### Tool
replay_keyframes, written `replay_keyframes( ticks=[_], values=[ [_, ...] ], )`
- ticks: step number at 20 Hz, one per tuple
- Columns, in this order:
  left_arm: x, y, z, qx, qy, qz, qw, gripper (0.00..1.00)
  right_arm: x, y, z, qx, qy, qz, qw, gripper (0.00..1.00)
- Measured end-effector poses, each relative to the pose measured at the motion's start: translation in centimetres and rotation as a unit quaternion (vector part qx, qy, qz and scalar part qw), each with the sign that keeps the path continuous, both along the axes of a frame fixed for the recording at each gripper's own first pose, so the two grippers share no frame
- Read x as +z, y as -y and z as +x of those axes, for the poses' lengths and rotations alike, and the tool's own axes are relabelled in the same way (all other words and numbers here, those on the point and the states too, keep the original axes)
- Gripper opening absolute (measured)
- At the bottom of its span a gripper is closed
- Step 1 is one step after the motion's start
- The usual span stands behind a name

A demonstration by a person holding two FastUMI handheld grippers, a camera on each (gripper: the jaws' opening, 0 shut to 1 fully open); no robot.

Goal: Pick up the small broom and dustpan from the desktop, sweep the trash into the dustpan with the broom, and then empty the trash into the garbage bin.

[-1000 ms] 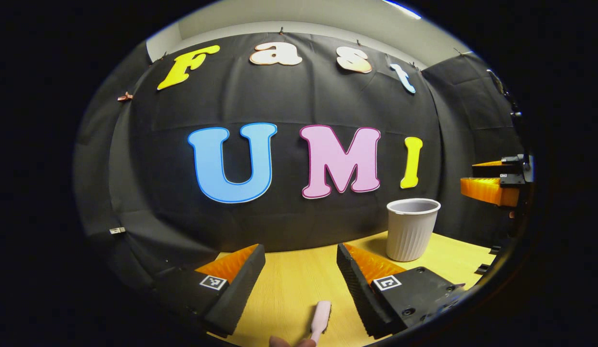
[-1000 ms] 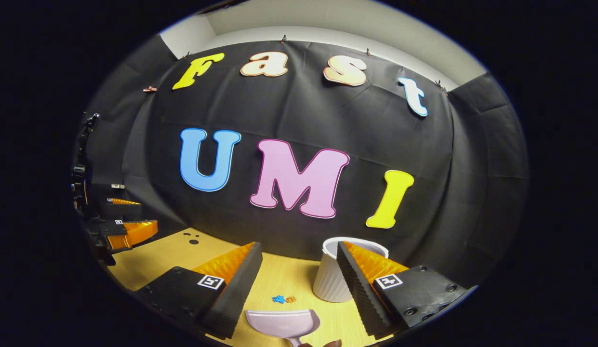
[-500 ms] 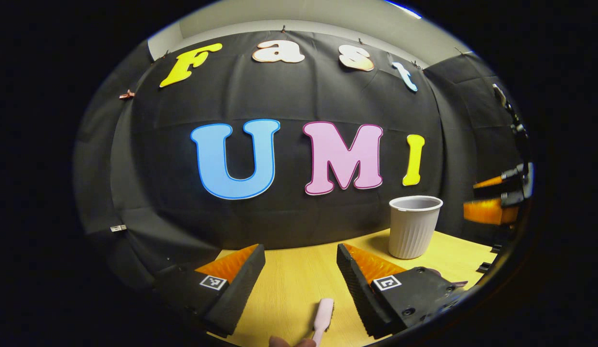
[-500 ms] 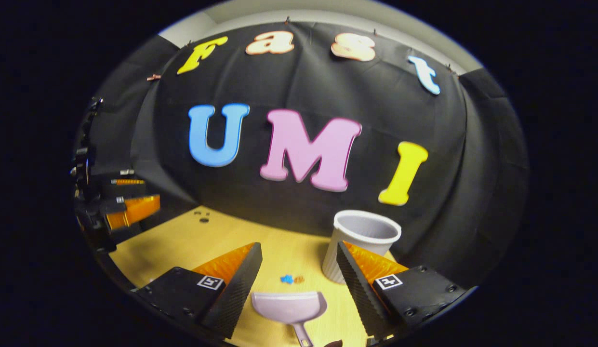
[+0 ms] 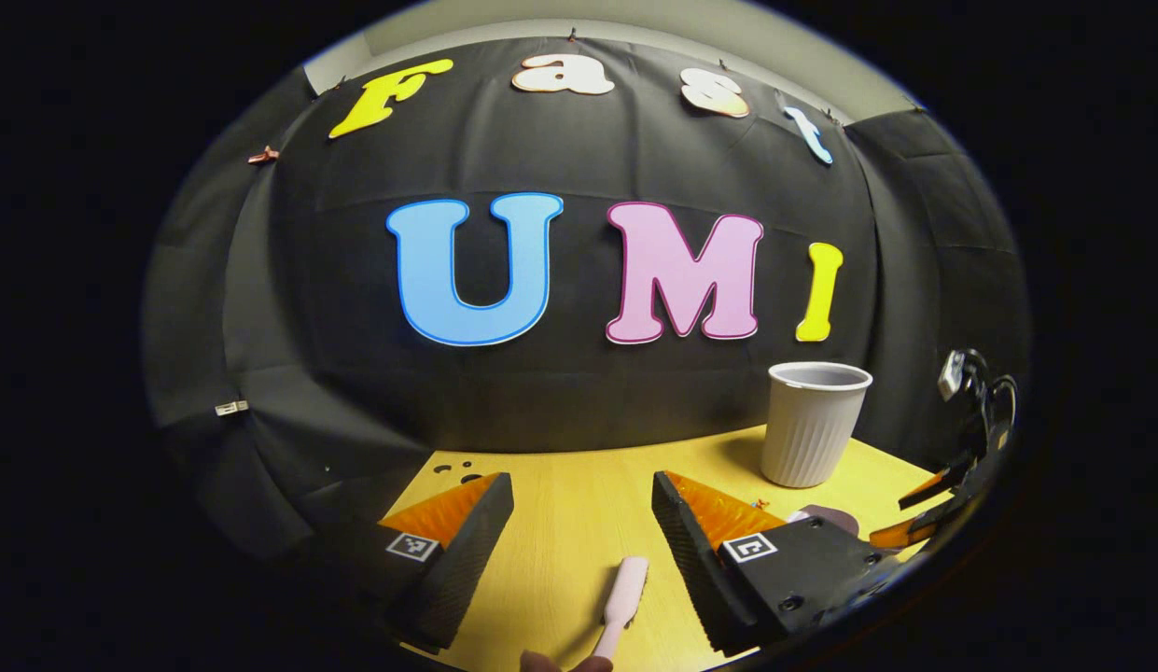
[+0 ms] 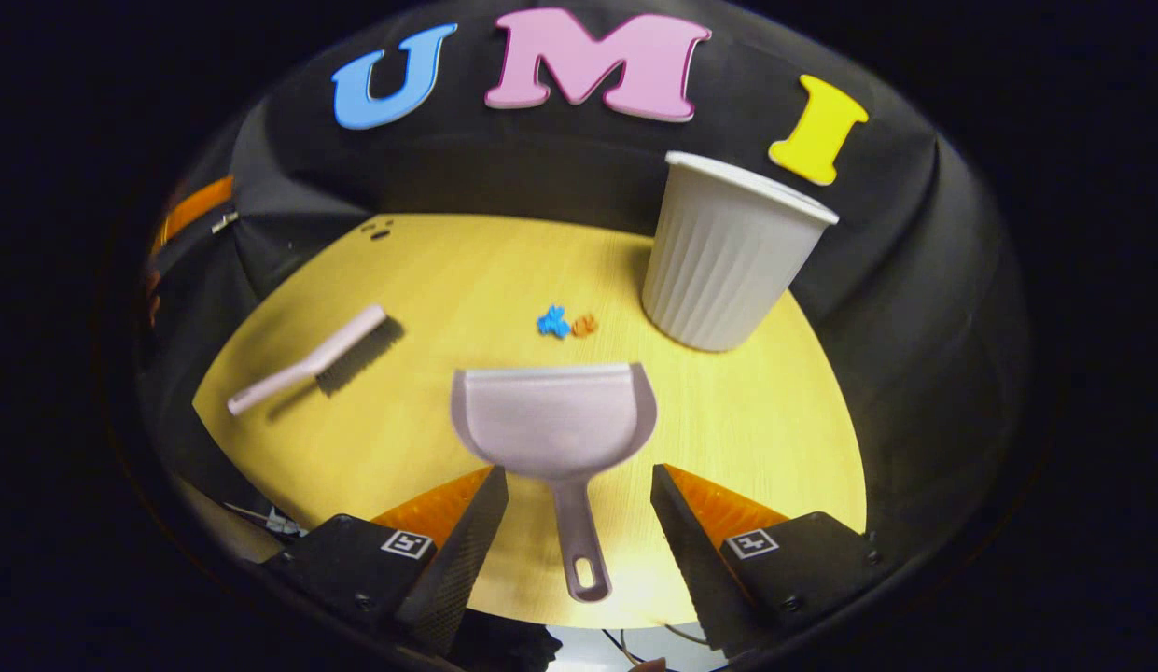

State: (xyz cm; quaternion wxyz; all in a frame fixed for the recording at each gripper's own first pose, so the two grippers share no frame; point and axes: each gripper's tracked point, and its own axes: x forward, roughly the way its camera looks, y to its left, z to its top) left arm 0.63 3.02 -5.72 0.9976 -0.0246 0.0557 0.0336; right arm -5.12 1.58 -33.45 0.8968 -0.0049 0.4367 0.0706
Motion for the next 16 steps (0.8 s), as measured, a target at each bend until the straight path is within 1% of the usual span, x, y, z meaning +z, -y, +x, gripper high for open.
replay_keyframes(
  ticks=[3, 6, 8, 10, 11, 12, 14, 16],
  values=[
    [-0.7, -0.3, -0.5, 0.011, -0.008, 0.004, 1.0, 0.95, -4.5, -0.5, 0.0, 0.022, -0.047, -0.015, 0.999, 0.97],
    [-1.0, -0.7, -1.2, 0.024, -0.017, 0.013, 0.999, 0.95, -7.4, -1.9, 0.7, 0.023, -0.083, 0.004, 0.996, 0.95],
    [-1.3, -1.0, -1.6, 0.034, -0.023, 0.016, 0.999, 0.95, -8.7, -2.5, 1.5, 0.024, -0.097, 0.012, 0.995, 0.89],
    [-1.8, -1.1, -1.8, 0.041, -0.034, 0.022, 0.998, 0.96, -9.4, -2.9, 2.0, 0.027, -0.11, 0.02, 0.993, 0.88],
    [-2.1, -1.2, -2.0, 0.043, -0.039, 0.025, 0.998, 0.95, -9.8, -3.1, 2.0, 0.028, -0.119, 0.024, 0.992, 0.87],
    [-2.3, -1.1, -2.1, 0.045, -0.044, 0.028, 0.998, 0.95, -9.7, -3.4, 2.1, 0.026, -0.123, 0.038, 0.991, 0.85],
    [-2.9, -0.9, -2.2, 0.047, -0.054, 0.029, 0.997, 0.95, -9.9, -3.3, 2.3, 0.014, -0.137, 0.045, 0.989, 0.77],
    [-4.0, -0.5, -2.1, 0.047, -0.069, 0.031, 0.996, 0.95, -10.2, -3.1, 2.2, 0.01, -0.155, 0.044, 0.987, 0.54]
  ],
)
